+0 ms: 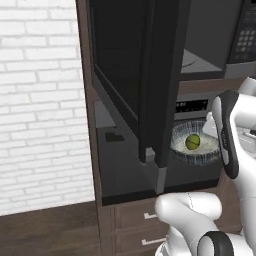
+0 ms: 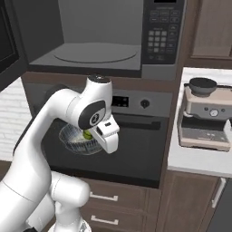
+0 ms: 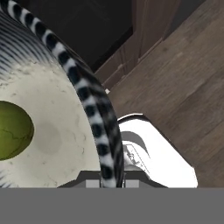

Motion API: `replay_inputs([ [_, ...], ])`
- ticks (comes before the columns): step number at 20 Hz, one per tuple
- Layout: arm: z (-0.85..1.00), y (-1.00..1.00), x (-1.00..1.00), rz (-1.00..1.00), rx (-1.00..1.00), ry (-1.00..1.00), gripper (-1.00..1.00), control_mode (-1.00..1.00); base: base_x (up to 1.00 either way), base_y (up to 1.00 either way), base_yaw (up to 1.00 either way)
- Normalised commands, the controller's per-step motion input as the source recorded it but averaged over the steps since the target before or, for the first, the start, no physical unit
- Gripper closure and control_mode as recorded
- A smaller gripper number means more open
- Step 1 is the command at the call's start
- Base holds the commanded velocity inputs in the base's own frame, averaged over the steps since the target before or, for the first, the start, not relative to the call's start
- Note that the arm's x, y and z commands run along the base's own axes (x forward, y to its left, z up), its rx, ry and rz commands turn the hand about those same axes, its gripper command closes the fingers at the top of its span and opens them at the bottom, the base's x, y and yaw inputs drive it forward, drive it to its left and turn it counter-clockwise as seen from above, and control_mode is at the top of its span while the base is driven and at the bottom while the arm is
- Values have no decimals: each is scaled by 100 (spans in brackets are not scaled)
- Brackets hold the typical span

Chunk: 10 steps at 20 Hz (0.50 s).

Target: Pick the lime from the sink and place it in the bowl. Then pick the bowl and place it in the microwave. Then close the microwave door and press the start button.

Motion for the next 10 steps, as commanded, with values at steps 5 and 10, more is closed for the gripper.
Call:
replay_inputs([
  [5, 0, 0, 0, 0, 0, 0, 100, 100, 30, 0, -3],
  [10, 0, 0, 0, 0, 0, 0, 100, 100, 28, 0, 0],
])
